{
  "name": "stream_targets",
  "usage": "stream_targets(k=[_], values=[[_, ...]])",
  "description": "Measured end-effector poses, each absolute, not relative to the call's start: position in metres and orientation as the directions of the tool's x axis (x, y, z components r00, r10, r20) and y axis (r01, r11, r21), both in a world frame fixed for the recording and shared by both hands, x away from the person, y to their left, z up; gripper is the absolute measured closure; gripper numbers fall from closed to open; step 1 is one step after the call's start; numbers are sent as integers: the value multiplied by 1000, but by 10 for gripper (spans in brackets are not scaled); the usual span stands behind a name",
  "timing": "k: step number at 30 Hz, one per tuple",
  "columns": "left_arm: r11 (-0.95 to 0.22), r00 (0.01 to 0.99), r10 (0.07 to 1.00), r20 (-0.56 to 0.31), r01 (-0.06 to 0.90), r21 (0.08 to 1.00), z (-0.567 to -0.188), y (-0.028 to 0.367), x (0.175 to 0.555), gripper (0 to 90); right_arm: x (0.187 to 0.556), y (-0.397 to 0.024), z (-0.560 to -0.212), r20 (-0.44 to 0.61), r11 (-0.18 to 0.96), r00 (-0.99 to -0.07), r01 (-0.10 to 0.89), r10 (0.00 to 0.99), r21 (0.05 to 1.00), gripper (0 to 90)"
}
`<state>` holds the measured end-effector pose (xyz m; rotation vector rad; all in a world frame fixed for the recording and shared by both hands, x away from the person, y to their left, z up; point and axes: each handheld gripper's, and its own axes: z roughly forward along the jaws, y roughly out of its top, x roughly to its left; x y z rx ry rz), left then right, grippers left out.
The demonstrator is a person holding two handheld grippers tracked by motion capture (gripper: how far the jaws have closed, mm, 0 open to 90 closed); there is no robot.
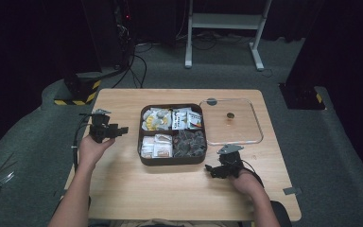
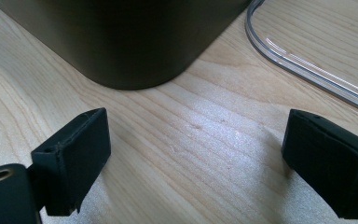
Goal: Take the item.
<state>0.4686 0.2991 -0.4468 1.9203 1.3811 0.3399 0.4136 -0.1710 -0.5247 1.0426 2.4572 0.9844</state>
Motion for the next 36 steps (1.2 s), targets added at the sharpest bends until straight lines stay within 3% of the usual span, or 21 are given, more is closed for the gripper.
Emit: stream_targets(k=[36], values=[[-262,559,804,-202,639,723,-435,228,478,421,410,-171,-525,-7,489,-672,530,740,693,78]])
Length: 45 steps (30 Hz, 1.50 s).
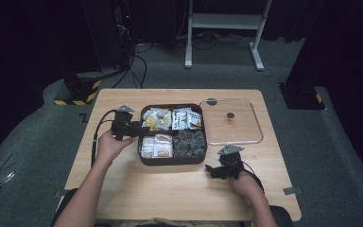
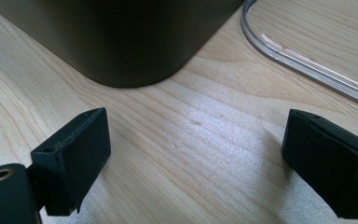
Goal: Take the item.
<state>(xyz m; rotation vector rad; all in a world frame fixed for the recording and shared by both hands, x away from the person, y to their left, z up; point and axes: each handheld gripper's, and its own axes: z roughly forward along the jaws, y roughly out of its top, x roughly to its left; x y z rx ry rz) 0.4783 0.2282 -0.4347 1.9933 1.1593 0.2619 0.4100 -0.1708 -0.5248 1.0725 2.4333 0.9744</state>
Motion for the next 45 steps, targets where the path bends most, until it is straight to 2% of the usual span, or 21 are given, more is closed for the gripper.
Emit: stream_targets(k=[27,32,45], values=[[-372,665,718,-207,617,693,-452,190,487,530,404,-172,-525,-7,477,-658,539,753,694,79],[-419,682,710,-172,607,675,-460,181,488,547,404,-172,-525,-8,478,-657,539,753,693,79],[-464,688,710,-152,619,634,-470,178,496,705,403,-173,-525,-8,478,-657,540,754,693,79]])
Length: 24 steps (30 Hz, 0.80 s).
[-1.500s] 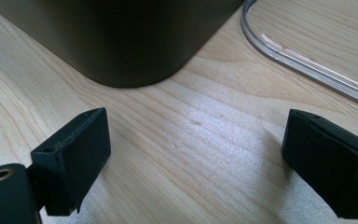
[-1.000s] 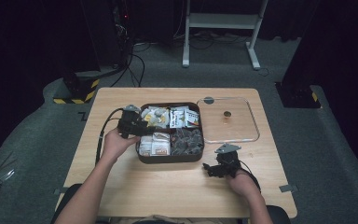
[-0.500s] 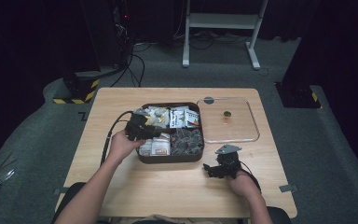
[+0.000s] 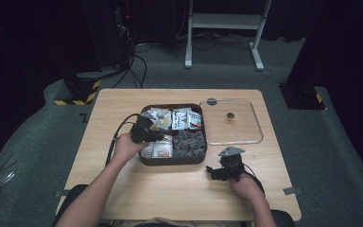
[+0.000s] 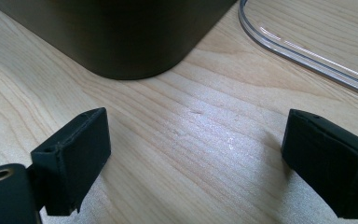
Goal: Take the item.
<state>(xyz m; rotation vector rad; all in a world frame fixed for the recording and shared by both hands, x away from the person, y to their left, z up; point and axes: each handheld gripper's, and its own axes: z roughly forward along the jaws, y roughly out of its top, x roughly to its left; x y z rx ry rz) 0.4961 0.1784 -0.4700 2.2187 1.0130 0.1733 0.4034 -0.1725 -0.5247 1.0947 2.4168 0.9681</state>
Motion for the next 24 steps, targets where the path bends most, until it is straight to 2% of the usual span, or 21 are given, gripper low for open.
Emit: stream_targets(k=[4,11,16,24], values=[[-459,684,711,-163,627,629,-471,181,498,746,403,-173,-525,-8,478,-657,540,754,693,79],[-484,690,712,-132,618,620,-470,181,498,854,403,-173,-525,-8,478,-657,540,754,693,79],[-490,692,712,-119,610,623,-468,181,497,872,403,-172,-525,-7,477,-656,542,755,692,79],[-474,690,708,-153,624,621,-466,184,498,875,403,-173,-525,-7,477,-657,541,754,693,79]])
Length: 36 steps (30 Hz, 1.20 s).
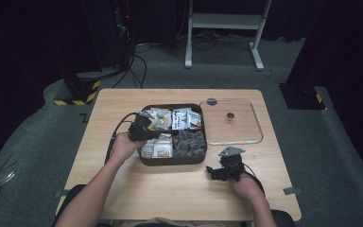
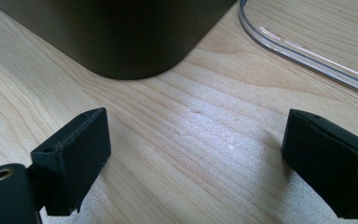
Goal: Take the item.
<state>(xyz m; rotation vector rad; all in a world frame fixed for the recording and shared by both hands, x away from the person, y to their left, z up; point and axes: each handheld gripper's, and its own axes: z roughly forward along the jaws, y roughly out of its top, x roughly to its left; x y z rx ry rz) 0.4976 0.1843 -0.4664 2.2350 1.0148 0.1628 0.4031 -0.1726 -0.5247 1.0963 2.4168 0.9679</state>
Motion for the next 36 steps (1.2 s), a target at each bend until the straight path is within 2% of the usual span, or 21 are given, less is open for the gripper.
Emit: stream_targets(k=[13,36], values=[[-439,686,702,-191,628,643,-454,191,491,875,403,-173,-525,-6,478,-658,541,753,693,78],[-372,647,735,-202,634,678,-440,219,477,874,408,-173,-525,-5,495,-681,526,732,692,77]])
